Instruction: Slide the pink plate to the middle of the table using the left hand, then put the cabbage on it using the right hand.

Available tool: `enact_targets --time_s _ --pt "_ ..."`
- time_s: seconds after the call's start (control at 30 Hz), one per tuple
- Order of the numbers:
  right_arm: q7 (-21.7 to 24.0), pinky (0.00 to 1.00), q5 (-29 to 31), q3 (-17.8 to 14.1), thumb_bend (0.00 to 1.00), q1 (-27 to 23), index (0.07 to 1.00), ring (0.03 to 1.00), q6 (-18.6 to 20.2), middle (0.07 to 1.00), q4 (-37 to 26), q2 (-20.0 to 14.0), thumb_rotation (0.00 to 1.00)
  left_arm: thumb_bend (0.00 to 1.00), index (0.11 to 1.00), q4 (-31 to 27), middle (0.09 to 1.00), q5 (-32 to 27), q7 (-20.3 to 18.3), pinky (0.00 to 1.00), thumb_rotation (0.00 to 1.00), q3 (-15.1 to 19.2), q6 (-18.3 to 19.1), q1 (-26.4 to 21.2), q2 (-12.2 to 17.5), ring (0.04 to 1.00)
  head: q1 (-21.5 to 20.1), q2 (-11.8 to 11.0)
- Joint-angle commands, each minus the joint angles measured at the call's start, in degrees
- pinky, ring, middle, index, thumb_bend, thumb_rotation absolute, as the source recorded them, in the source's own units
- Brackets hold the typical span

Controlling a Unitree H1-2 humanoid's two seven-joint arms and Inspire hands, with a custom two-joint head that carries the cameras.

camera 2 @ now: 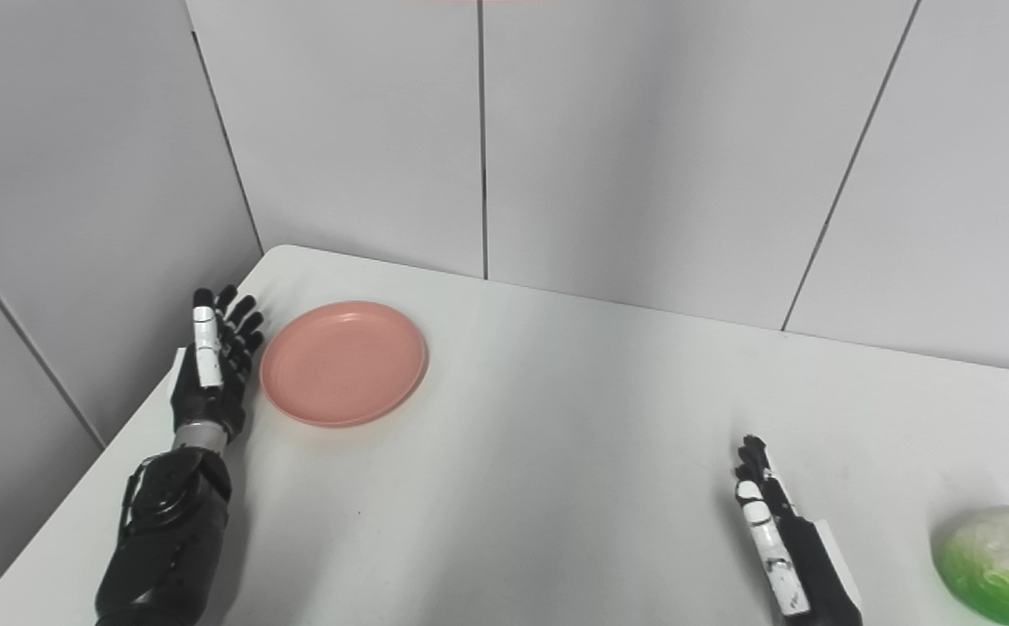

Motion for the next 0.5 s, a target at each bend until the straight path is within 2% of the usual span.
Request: enact_targets --time_s 0.0,0.13,0.2,0.33,0.47 --pt "-0.2 1.00 0.0 -0.1 0.18 -0.8 1.000 1.000 -0.3 1.000 -0.9 0.1 1.00 0.84 0.933 -2.2 0.936 -0.4 -2.1 0.95 1.00 -1.6 2.9 0.2 -1.1 0.945 -0.2 0.3" --pt "-0.2 1.00 -0.2 0.1 0.19 -0.9 1.000 1.000 -2.7 1.000 0.3 0.4 1.00 0.82 0.934 -4.4 0.937 -2.3 -2.4 0.95 1.00 -1.6 6.0 0.2 -2.0 0.948 -1.6 0.8" --pt "-0.5 1.00 -0.8 0.2 0.19 -0.7 1.000 1.000 -2.0 1.000 -0.3 0.4 1.00 0.83 0.935 -5.8 0.940 -2.6 -2.6 0.95 1.00 -1.8 7.1 0.5 -2.3 0.950 -2.3 0.9" --pt "-0.8 1.00 -1.6 0.3 0.19 -0.3 1.000 1.000 -3.6 1.000 0.1 0.3 1.00 0.86 0.935 -6.5 0.939 -2.1 -4.3 0.94 1.00 -3.0 6.4 1.0 -2.2 0.944 -3.0 1.1" --pt "-1.3 1.00 -2.7 0.3 0.24 -0.1 1.000 1.000 -4.4 1.000 0.4 0.5 1.00 0.85 0.954 -8.5 0.957 -2.2 -5.1 0.97 1.00 -4.4 8.0 1.4 -3.0 0.961 -3.0 1.0"
